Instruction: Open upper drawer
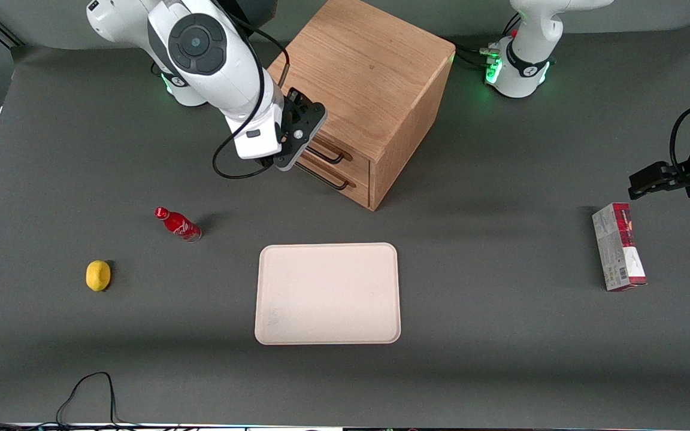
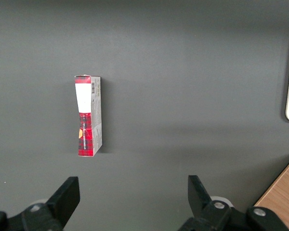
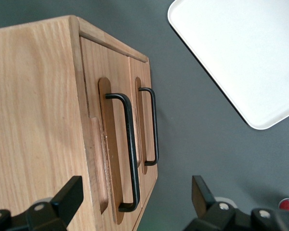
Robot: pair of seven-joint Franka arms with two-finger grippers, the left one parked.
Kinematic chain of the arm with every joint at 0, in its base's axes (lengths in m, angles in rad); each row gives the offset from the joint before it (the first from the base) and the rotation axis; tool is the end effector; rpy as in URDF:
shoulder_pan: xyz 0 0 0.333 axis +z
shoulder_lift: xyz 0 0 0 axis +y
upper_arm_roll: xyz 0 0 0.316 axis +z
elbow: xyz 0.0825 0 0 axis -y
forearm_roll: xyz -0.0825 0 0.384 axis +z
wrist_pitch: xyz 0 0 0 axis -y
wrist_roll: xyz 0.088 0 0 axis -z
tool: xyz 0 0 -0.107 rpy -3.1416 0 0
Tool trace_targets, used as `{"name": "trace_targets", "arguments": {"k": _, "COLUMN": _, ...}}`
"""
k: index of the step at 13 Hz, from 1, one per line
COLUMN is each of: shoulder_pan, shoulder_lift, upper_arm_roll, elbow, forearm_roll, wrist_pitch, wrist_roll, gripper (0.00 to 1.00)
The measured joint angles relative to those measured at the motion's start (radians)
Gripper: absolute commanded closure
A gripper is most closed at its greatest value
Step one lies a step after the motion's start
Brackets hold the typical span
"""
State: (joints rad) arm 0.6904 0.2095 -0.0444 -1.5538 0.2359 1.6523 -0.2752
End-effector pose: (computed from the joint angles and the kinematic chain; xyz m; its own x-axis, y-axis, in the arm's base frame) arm 0.4758 0.3907 0.5190 0.6246 0.7795 -0.0485 0.7496 -0.6158 -0.2427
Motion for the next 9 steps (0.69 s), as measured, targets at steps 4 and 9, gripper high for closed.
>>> {"name": "trace_targets", "arguments": {"k": 4, "shoulder_pan": 0.0, "shoulder_lift": 0.0, "upper_arm_roll": 0.0, "elbow": -0.078, "forearm_roll": 0.0, "wrist_pitch": 0.064, "wrist_roll": -0.037, "gripper": 0.0}}
{"name": "trace_targets", "arguments": {"k": 9, "shoulder_pan": 0.014, "shoulder_lift": -0.001, "upper_arm_roll": 0.0, "elbow": -0.163, "forearm_roll": 0.0, "wrist_pitch": 0.155, "wrist_roll": -0.047, "gripper": 0.0}}
